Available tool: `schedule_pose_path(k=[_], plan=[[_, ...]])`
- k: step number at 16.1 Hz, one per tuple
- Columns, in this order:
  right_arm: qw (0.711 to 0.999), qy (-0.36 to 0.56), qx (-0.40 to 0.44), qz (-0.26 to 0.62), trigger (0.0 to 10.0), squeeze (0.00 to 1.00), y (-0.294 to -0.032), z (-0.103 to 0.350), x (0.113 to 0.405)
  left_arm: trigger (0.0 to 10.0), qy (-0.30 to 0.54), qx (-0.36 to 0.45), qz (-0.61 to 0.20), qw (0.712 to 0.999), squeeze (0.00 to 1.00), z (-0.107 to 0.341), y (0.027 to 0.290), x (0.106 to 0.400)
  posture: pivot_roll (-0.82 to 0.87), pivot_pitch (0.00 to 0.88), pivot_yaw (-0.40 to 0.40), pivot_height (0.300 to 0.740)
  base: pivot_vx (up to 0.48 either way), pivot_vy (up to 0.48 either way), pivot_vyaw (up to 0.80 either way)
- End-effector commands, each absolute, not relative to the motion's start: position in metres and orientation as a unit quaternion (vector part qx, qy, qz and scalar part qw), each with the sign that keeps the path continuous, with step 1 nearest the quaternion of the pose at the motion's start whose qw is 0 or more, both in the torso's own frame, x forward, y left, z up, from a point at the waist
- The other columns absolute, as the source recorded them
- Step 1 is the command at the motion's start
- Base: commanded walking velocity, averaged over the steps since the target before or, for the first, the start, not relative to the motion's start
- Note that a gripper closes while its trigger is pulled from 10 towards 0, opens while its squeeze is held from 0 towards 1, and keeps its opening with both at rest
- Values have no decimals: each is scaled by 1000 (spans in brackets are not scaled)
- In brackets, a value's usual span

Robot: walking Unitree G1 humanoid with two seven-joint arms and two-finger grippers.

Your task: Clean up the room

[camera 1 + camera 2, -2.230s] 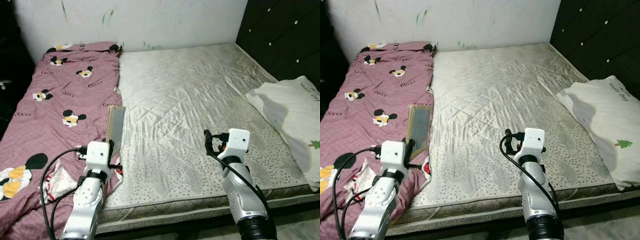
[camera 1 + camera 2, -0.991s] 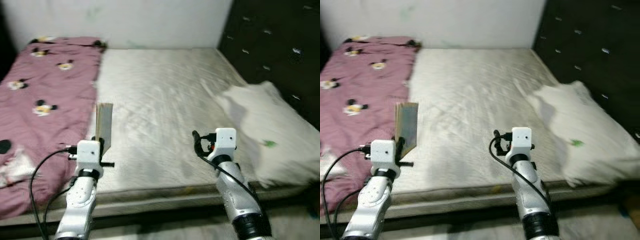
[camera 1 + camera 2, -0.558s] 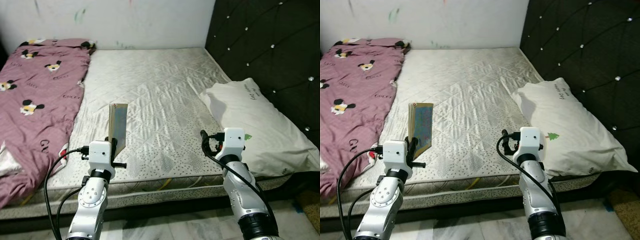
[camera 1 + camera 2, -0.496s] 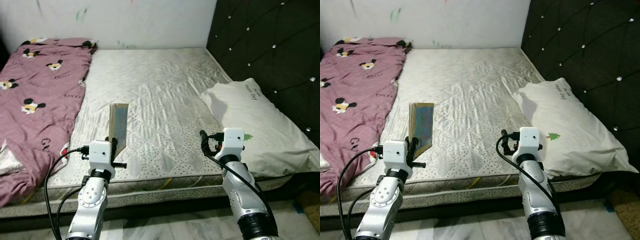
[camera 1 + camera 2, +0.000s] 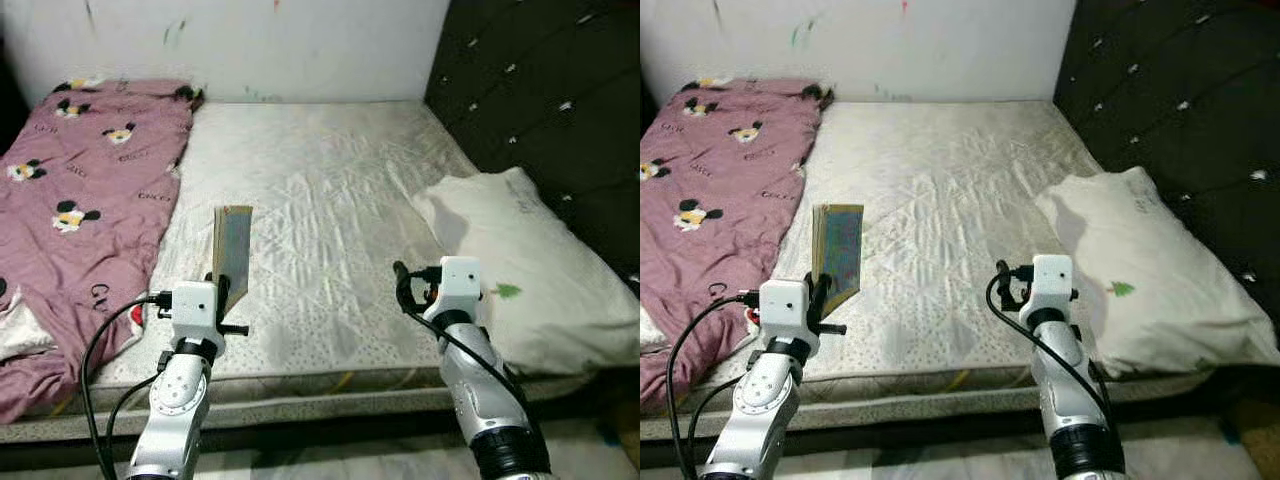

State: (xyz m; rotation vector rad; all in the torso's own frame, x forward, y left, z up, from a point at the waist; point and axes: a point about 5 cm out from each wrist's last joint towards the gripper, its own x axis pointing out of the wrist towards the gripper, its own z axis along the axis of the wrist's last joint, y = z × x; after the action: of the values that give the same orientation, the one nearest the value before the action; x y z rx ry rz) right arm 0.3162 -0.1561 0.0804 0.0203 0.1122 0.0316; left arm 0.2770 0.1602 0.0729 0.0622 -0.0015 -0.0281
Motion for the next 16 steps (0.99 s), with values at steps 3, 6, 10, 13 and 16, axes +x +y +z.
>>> schedule_pose_path(k=[3,6,10,13,16], plan=[[999,42,1,21,10000,0,-156,87,318,10000,-32,33,-19,999,0,86,161,281,4,0,-24,740,346,0,0],[999,43,1,22,10000,0,-155,86,318,10000,-31,32,-18,999,0,86,160,281,5,0,-26,740,369,0,0],[999,42,0,17,10000,0,-158,88,320,10000,-25,30,-4,999,0,84,163,282,7,0,-28,740,0,0,0],[999,40,-5,16,10000,0,-160,89,322,10000,-23,34,4,999,0,84,163,283,5,0,-29,740,0,0,0],[999,35,-7,25,10000,0,-156,90,321,10000,-26,36,1,999,0,85,162,284,4,0,-29,740,0,-274,0]])
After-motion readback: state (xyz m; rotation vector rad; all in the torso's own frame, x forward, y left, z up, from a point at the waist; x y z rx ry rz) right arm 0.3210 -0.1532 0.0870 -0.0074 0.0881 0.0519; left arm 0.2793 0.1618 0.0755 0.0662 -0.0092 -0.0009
